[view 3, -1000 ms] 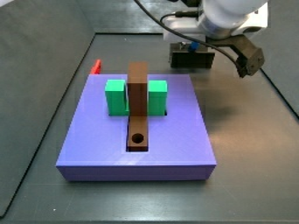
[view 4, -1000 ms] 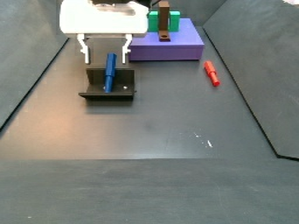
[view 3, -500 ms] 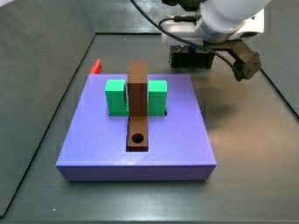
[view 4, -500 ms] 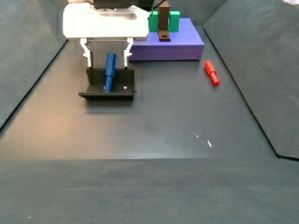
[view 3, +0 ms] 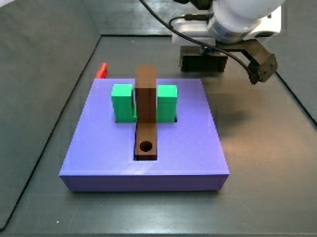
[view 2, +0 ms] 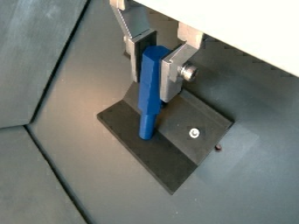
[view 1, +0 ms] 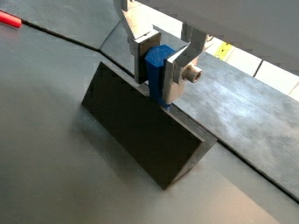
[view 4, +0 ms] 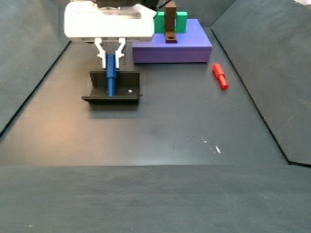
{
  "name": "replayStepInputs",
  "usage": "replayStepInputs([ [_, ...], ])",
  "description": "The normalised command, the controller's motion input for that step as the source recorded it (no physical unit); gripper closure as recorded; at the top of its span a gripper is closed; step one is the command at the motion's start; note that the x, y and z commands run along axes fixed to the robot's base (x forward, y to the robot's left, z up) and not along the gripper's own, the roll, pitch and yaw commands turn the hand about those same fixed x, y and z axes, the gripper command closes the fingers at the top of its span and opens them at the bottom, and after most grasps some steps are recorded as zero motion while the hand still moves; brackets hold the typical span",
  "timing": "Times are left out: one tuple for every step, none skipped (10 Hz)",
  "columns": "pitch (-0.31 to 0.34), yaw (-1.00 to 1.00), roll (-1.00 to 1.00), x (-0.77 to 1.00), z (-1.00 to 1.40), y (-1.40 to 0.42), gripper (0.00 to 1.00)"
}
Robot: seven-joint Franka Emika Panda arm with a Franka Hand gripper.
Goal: Pick up the blue object. Move up. Place the blue object on the fixture. Regrasp the blue object. Move to above the board. Insert the blue object.
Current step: Regrasp the blue object.
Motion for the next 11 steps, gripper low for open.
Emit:
replayStepInputs([
  [0.000, 0.00, 0.00, 0.00, 0.00, 0.00, 1.00],
  [0.000, 0.00, 0.00, 0.00, 0.00, 0.00, 1.00],
  [0.000, 0.00, 0.00, 0.00, 0.00, 0.00, 1.00],
  [0.000, 0.00, 0.00, 0.00, 0.00, 0.00, 1.00],
  [0.000, 0.00, 0.00, 0.00, 0.00, 0.00, 1.00],
  [0.000, 0.00, 0.00, 0.00, 0.00, 0.00, 1.00],
  [0.000, 0.00, 0.00, 0.00, 0.00, 0.00, 1.00],
  [0.000, 0.00, 0.00, 0.00, 0.00, 0.00, 1.00],
  [0.000, 0.00, 0.00, 0.00, 0.00, 0.00, 1.00],
  [0.000, 0.00, 0.00, 0.00, 0.00, 0.00, 1.00],
  [0.000, 0.00, 0.00, 0.00, 0.00, 0.00, 1.00],
])
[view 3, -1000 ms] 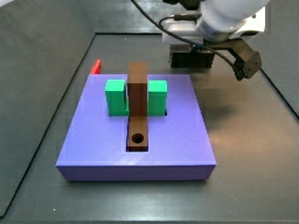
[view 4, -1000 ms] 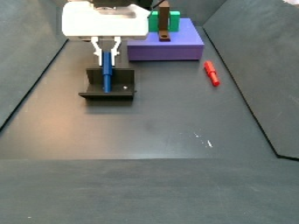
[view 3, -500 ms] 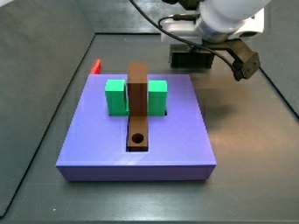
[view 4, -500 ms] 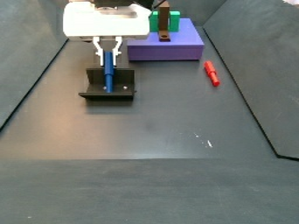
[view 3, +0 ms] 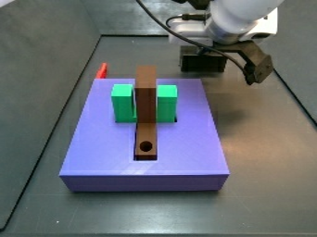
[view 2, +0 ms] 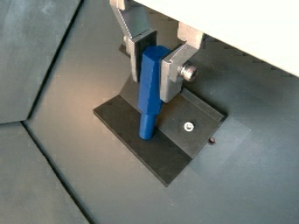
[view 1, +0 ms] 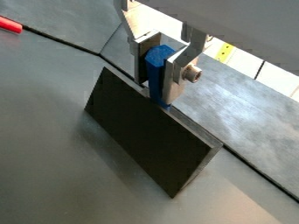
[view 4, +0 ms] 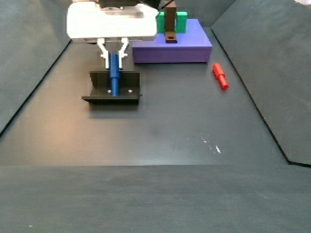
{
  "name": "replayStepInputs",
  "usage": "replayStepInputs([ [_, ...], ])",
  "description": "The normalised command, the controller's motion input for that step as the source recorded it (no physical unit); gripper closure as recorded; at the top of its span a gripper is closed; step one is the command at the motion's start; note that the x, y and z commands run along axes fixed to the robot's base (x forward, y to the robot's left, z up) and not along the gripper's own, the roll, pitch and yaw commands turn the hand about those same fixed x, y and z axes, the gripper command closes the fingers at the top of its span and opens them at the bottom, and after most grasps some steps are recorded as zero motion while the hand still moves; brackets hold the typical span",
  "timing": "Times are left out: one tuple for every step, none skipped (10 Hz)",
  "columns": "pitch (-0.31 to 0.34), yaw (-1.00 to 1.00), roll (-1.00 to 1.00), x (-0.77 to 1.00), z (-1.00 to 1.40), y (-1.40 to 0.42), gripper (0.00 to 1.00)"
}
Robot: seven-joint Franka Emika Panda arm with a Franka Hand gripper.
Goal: Pick up the blue object. Move up. Place the blue object on the fixture. Regrasp the blue object. Move to above the board. Insert the blue object.
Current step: Move to above the board.
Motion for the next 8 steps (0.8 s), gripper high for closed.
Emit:
replayStepInputs([
  [0.000, 0.00, 0.00, 0.00, 1.40, 0.00, 1.00],
  [-0.012, -0.03, -0.01, 0.01, 1.40, 0.00, 1.00],
  [-0.017, -0.05, -0.06, -0.01, 1.40, -0.01, 1.00],
  [-0.002, -0.03, -0.03, -0.01, 1.40, 0.00, 1.00],
  [0.026, -0.03, -0.02, 0.01, 1.40, 0.00, 1.00],
  [0.052, -0.03, 0.00, 0.01, 1.40, -0.02, 1.00],
  [0.068, -0.01, -0.01, 0.02, 1.40, -0.02, 1.00],
  [0.091, 0.00, -0.01, 0.03, 0.90, -0.02, 1.00],
])
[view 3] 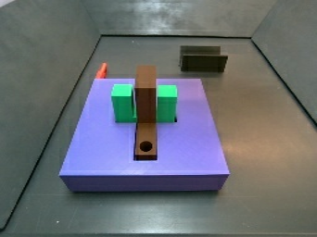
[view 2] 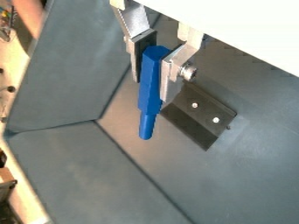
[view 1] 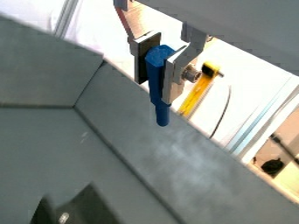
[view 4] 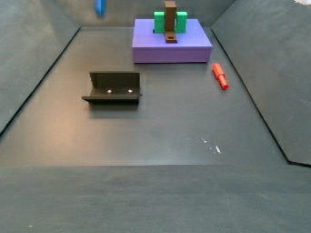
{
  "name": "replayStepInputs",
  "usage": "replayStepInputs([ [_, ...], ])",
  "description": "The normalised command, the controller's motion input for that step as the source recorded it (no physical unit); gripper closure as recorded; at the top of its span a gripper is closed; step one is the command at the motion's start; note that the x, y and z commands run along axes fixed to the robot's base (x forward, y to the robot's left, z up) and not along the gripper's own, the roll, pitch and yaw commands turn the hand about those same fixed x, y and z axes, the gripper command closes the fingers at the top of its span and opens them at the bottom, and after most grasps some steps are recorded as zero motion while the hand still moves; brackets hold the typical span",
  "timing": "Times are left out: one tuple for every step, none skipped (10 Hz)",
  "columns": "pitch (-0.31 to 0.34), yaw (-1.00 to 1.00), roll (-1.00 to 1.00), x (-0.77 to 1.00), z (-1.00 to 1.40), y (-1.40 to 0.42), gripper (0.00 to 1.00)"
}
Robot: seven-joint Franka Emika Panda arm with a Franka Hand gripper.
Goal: Pick up the blue object. Move up. Place the blue object on the fixture. Regrasp the blue object. Move to above the board. Insert the blue object.
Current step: Move to above the board.
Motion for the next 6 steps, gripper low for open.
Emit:
replayStepInputs([
  [0.099, 0.01, 0.00, 0.03, 0.54, -0.02, 1.00],
  [0.106, 0.02, 0.00, 0.04, 0.31, -0.02, 1.00],
  [0.109, 0.03, -0.01, 0.04, 0.20, -0.02, 1.00],
  [0.069, -0.05, -1.00, -0.95, 0.28, -1.40, 1.00],
  [0.054, -0.05, -1.00, -0.97, 0.28, -1.40, 1.00],
  [0.030, -0.04, -1.00, -1.04, 0.29, -1.40, 1.00],
])
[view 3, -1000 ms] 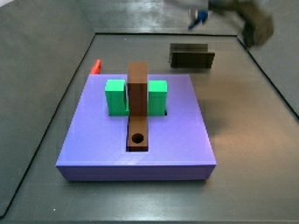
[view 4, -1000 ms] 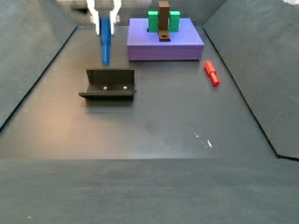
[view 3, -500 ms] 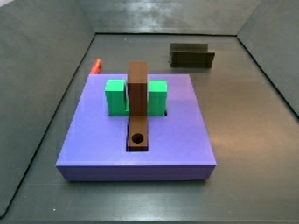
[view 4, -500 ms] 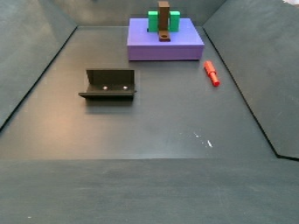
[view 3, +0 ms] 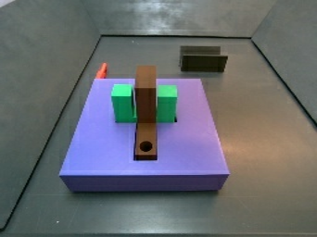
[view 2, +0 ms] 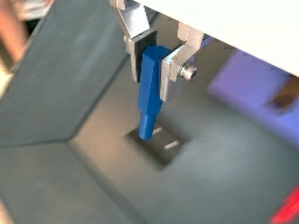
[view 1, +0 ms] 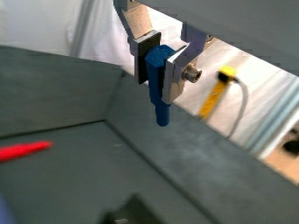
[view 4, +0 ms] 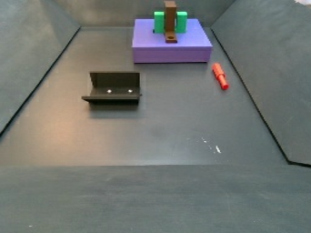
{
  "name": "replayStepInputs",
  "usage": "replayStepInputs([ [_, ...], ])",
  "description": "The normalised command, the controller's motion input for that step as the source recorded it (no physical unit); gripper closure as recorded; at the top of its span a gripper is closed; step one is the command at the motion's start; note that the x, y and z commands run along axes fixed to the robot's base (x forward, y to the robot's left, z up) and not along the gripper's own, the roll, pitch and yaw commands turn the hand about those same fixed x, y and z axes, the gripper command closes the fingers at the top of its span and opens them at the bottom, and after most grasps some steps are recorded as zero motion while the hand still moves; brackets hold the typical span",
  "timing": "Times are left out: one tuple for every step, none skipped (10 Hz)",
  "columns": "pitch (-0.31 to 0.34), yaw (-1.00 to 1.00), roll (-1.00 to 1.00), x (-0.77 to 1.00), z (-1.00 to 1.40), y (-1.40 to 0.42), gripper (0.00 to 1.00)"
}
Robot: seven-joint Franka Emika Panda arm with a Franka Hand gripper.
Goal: Pick up the blue object. Move up. Place the blue object on the fixture. Regrasp the blue object. Move to above the board. Insert the blue object.
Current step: Move to above the board, then insert the blue object.
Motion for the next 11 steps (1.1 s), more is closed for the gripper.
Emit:
replayStepInputs([
  [0.026, -0.03, -1.00, -1.07, 0.26, -1.40, 1.00],
  [0.027, -0.03, -1.00, -1.07, 0.26, -1.40, 1.00],
  [0.024, -0.03, -1.00, -1.10, 0.28, -1.40, 1.00],
  [0.017, -0.02, -1.00, -0.54, 0.12, -0.64, 1.00],
  [0.018, -0.02, -1.00, -0.17, 0.01, -0.12, 1.00],
  [0.028, -0.02, -1.00, -0.08, 0.00, -0.04, 1.00],
  [-0.010, -0.01, -0.74, -0.09, 0.02, -0.04, 1.00],
  [-0.035, -0.01, -0.59, -0.08, 0.01, -0.02, 1.00],
  [-0.048, -0.01, -0.42, -0.07, 0.00, 0.01, 1.00],
  [-0.047, -0.01, -0.26, -0.05, 0.00, 0.01, 1.00],
  [0.000, 0.00, -0.33, -0.03, -0.19, 0.00, 1.00],
])
